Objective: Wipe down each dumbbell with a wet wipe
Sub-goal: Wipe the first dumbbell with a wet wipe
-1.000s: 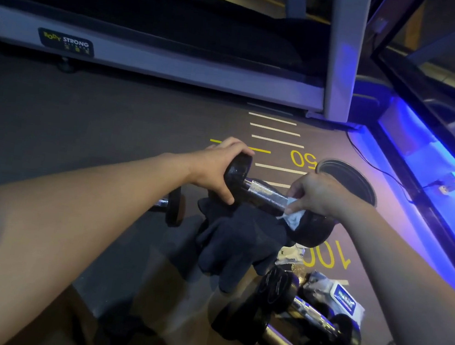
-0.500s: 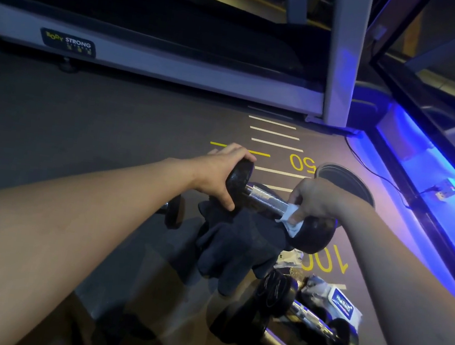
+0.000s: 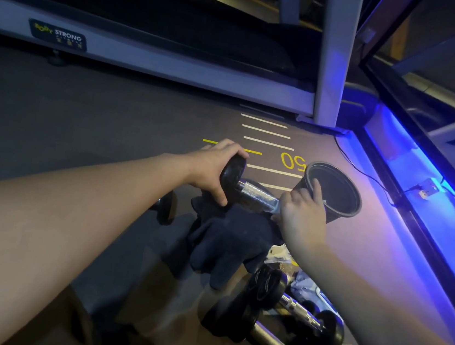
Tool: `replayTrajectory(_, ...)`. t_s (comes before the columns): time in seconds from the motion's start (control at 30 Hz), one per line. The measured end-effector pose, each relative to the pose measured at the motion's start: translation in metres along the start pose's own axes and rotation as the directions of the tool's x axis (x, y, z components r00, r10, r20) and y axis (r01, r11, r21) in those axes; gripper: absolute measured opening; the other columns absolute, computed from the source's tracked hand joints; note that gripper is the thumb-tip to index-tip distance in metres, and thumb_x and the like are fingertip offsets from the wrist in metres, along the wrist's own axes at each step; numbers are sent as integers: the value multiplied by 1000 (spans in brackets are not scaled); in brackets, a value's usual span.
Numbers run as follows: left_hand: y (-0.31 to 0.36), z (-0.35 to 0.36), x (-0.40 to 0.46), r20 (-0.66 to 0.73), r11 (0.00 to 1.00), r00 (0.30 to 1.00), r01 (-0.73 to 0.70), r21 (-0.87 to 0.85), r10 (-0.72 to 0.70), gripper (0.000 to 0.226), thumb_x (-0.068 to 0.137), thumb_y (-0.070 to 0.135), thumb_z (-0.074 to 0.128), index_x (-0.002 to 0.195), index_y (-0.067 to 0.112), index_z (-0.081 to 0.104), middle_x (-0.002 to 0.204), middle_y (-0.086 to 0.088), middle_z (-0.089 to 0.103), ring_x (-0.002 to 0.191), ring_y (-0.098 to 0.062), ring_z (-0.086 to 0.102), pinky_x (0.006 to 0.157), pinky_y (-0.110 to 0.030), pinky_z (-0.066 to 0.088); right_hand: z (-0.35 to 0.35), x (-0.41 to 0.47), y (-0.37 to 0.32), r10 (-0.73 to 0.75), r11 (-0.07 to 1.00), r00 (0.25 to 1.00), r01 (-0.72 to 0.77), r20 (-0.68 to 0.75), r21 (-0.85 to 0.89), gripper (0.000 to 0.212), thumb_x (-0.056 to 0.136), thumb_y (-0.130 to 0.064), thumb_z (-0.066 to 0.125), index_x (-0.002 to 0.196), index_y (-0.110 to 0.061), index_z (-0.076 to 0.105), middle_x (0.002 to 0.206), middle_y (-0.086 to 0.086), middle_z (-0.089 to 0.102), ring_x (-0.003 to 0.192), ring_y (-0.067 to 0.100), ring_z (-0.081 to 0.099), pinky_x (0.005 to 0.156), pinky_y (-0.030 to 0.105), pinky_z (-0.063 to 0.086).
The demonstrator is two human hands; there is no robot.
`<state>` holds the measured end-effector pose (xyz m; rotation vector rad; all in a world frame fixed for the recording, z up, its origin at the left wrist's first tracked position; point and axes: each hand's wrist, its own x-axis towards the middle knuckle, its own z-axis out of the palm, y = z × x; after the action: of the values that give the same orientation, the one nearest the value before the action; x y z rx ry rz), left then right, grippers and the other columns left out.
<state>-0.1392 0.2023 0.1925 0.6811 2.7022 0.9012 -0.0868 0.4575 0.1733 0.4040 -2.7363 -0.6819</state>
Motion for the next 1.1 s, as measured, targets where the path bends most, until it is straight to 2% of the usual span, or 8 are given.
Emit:
replayTrajectory(0.17,1,-1,1,3,1000,1000,2,-23,-2,111,55,32,97,146,36,33,149,9,30,139,-25,33,112,-40,37,-3,20,13,-50,999,986,46,161,27,44,62,-48,83,84,-13,69,81,7,70,90,28,62,109,40,28)
replayTrajectory(0.37,4,-2,-2,12,1000,1000,-10,10,10,111,57,32,97,147,35,32,152,9,28,139,-24,34,111,-38,37,-13,54,40,-168,922,857,-38,487,384,42,61,-49,86,81,-16,70,71,-1,66,71,20,59,62,31,47)
replayTrajectory(0.57,7,-1,-5,15,999,1000,-27,46,26,110,58,33,96,146,35,31,151,9,28,137,-25,36,110,-43,39,-3,75,51,-310,846,689,-115,656,521,41,57,-41,90,84,-16,74,67,-2,65,64,15,54,64,30,50)
replayTrajectory(0.7,5,-1,-5,3,998,1000,-20,52,20,110,55,35,97,144,37,32,149,11,29,136,-23,36,107,-38,40,-7,67,44,-264,901,791,-2,552,434,37,60,-50,86,79,-21,74,72,-1,68,75,19,58,87,31,45)
replayTrajectory(0.77,5,-1,-4,2,998,1000,-21,60,21,110,54,35,97,143,38,33,149,12,29,136,-22,35,103,-34,39,-11,54,37,-224,968,866,143,447,208,40,64,-62,76,81,-27,70,79,-4,68,88,20,59,113,43,22)
replayTrajectory(0.87,5,-2,-3,3,999,1000,-14,39,14,109,53,34,98,142,38,35,149,11,30,136,-22,37,106,-38,43,-8,29,22,-137,990,951,144,276,-5,40,67,-62,69,88,-28,70,79,-3,69,94,18,64,117,50,3)
replayTrajectory(1.0,5,-3,-2,6,1000,1000,-6,27,6,111,51,32,99,142,36,36,147,9,32,135,-22,40,107,-42,44,4,8,10,-34,999,998,32,48,42,30,58,-35,80,73,-12,70,65,6,65,81,28,63,118,51,8)
replayTrajectory(1.1,7,-4,-1,10,1000,1000,-2,8,2,110,52,30,99,142,33,37,147,8,33,134,-21,42,106,-42,45,11,13,14,-52,998,998,51,35,48,36,53,-36,85,73,-10,71,68,9,67,84,29,63,115,49,23)
